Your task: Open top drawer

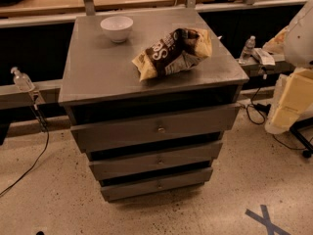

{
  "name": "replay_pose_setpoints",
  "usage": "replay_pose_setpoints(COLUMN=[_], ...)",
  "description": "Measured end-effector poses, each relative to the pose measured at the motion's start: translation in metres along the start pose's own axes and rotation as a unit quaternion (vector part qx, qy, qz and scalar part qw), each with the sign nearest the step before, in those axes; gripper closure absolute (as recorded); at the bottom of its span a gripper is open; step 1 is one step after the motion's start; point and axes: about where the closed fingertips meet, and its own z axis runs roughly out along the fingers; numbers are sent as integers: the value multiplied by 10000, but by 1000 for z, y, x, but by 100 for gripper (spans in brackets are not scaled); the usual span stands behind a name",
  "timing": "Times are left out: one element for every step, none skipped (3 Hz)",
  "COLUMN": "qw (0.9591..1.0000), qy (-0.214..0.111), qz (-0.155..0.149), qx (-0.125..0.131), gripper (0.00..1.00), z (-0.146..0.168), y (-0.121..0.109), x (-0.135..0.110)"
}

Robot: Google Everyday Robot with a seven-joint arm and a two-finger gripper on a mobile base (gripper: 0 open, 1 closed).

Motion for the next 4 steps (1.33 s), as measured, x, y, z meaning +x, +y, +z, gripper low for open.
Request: replay_pose_setpoints(qw=[10000, 9992, 9935, 9910], qy=[-11, -349, -945, -1054], qz=[0, -92, -496, -785], qx=[15, 174, 392, 245], gripper=[0, 0, 0, 0], z=[0, 21, 78, 131], y=[-1, -28, -84, -100], x=[0, 5, 0, 8])
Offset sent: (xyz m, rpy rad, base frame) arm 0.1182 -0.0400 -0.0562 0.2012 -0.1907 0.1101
